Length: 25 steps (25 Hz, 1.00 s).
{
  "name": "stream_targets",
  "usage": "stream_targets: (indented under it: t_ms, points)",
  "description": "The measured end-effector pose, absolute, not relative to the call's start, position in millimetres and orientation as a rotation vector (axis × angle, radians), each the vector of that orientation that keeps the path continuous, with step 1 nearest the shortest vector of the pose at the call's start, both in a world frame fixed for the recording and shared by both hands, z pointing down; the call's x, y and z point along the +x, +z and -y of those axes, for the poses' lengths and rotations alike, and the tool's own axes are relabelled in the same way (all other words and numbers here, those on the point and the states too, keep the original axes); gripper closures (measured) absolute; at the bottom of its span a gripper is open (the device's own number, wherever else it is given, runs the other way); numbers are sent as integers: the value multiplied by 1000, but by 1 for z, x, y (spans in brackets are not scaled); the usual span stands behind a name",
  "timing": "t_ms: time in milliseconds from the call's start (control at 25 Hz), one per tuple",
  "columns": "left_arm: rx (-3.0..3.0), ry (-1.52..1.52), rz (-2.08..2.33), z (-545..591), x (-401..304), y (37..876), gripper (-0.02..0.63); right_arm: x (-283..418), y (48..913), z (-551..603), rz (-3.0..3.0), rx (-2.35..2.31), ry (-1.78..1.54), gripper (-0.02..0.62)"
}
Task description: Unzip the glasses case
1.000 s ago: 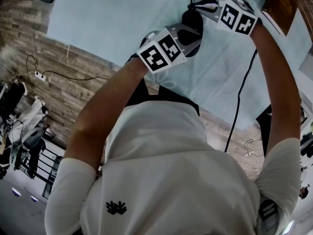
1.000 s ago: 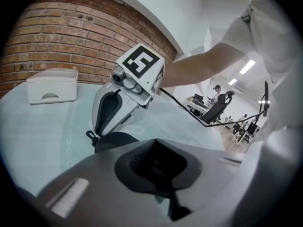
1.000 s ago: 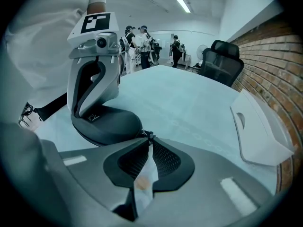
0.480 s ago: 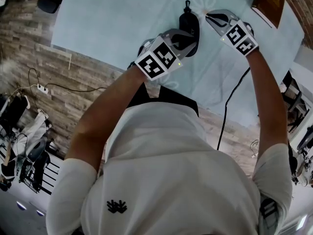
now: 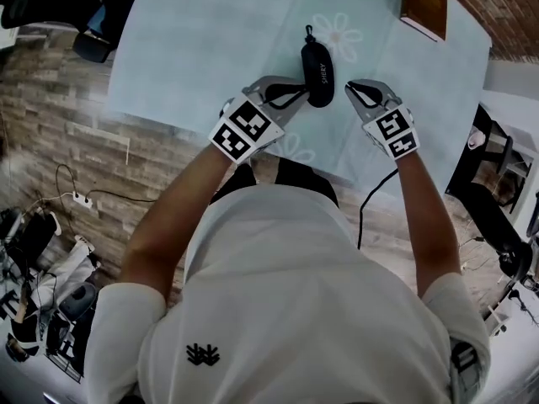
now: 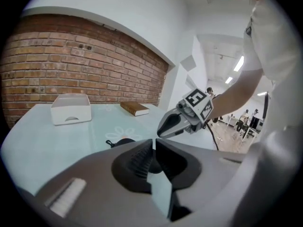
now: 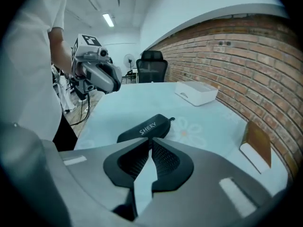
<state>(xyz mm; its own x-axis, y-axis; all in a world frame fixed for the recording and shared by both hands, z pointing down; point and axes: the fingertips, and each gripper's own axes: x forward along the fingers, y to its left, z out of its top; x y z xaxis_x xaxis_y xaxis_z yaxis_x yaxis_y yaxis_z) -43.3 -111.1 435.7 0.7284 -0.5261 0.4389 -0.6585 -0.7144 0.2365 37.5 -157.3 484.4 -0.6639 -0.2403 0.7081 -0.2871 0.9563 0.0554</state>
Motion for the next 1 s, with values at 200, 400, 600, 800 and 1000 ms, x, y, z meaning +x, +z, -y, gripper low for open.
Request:
stream_targets:
  t_ms: [200,400,600,800,1000]
  points:
    - [2561,439,943,82,-73,414,546,36,461,112,2357,528,152,576]
    - [2557,412,971,51,-114,400,546,18,444,57,2403,595,267,577]
    - [2556,414,1036,18,-154,388,548,0,430,8,2411,645,292,577]
    - [2564,421,1053,-11,-176,379,548,-18,411,-23,2456,710,283,578]
    - [2567,405,1034,-38,-185,369,549,-36,398,-47,2490,717,258,578]
